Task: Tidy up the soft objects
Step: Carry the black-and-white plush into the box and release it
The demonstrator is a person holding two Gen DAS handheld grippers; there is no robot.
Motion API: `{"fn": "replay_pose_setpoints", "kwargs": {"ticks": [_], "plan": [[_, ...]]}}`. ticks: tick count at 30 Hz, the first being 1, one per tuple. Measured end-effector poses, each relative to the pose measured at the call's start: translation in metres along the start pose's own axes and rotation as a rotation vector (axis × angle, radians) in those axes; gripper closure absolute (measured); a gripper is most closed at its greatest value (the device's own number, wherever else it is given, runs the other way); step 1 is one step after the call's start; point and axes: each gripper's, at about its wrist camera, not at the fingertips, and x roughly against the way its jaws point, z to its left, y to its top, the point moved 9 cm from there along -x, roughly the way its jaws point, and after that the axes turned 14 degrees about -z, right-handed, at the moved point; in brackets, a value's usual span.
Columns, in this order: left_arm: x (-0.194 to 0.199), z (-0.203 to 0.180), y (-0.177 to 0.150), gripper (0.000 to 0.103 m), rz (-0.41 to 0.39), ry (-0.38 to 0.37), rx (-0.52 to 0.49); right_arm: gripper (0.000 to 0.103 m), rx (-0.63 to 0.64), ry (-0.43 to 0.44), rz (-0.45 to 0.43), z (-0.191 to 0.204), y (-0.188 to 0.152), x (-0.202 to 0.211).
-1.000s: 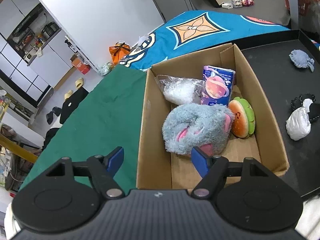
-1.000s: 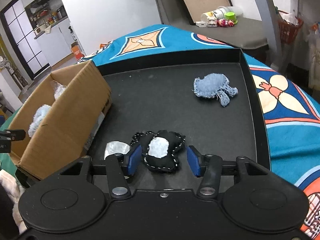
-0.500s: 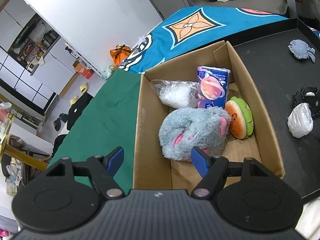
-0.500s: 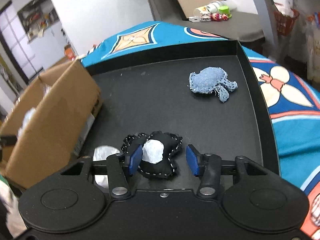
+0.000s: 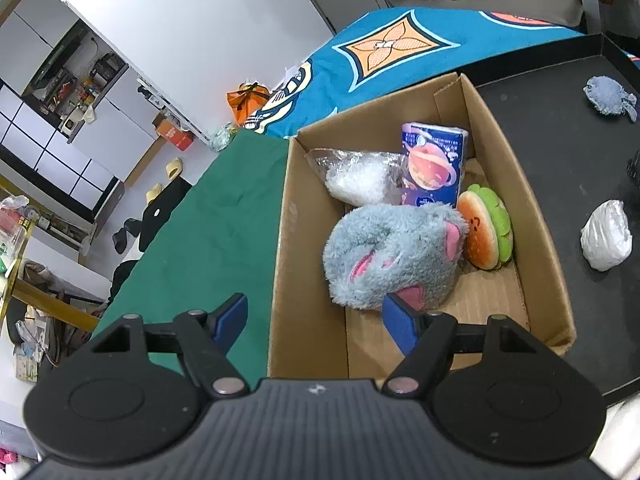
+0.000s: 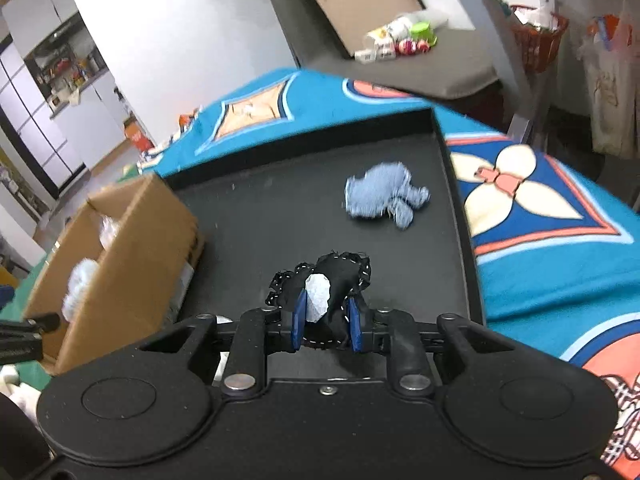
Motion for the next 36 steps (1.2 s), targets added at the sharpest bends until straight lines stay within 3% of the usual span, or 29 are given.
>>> {"fn": "replay_pose_setpoints", "kwargs": {"ticks": [8,18,23,36], "plan": [[0.009,0.011,0.005,0.03,-0.026,0.005,0.013,0.081,0.017,-0.004,-0.078,0.007,0.026,0.019],[0.015,0.024,0.003,0.03,-0.062,-0.007,0.042,0.081,0.079,0.114,-0.181,0.053,0.05,0.039],[0.016,0.029,-0.001,0.03,-0.074,-0.027,0.062,0.081,0.161,0.152,-0.194,0.078,0.051,0.041],[0.021,0.048,-0.014,0.033,-0.127,-0.102,0.19,0.081,0.23,0.243,-0.209,0.14,0.049,0.042]]}}
